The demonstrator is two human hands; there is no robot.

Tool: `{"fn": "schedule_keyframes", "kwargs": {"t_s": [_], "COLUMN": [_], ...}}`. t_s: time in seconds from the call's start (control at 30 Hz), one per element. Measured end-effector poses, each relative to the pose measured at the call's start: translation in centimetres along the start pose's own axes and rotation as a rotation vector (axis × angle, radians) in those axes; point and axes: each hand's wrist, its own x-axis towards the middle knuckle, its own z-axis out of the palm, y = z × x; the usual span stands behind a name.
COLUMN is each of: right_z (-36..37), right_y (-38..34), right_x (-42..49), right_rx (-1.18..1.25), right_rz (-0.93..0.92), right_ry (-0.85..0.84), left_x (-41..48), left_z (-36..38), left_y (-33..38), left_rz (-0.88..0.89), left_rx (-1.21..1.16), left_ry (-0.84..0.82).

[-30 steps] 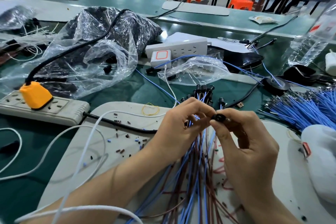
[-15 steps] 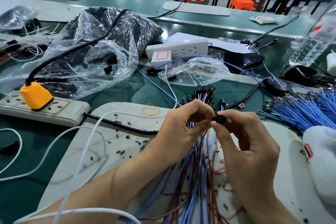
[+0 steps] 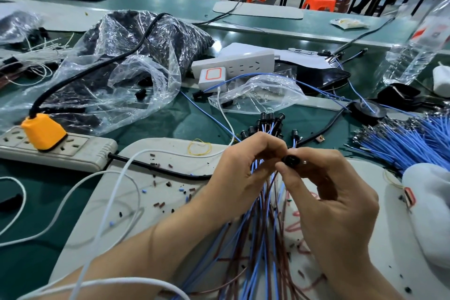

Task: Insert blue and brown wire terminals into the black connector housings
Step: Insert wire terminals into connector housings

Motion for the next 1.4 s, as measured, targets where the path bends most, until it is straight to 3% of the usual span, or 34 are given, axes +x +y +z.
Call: {"fn": "schedule_keyframes", "kwargs": {"t_s": [0.43,0.9,1.4], "right_z": [0.0,-0.5,-0.3], "right_y": [0.3,1.1,1.8], "right_x": [0.5,1.2,0.9], "right_rx": [-0.093,-0.180,-0.079], "right_rz": [0.023,0.113,0.142], "right_ry": [-0.020,-0.042,-0.135], "left_x": [-0.5,-0.4,-0.2], "left_z": [0.1,0.5,0.3], "left_y": [0.7,0.4,0.7], "left_rz": [0.054,-0.060,0.086], "left_rx": [-0.059,-0.233,-0.083], "left_ry": [0.031,0.069,0.107]}}
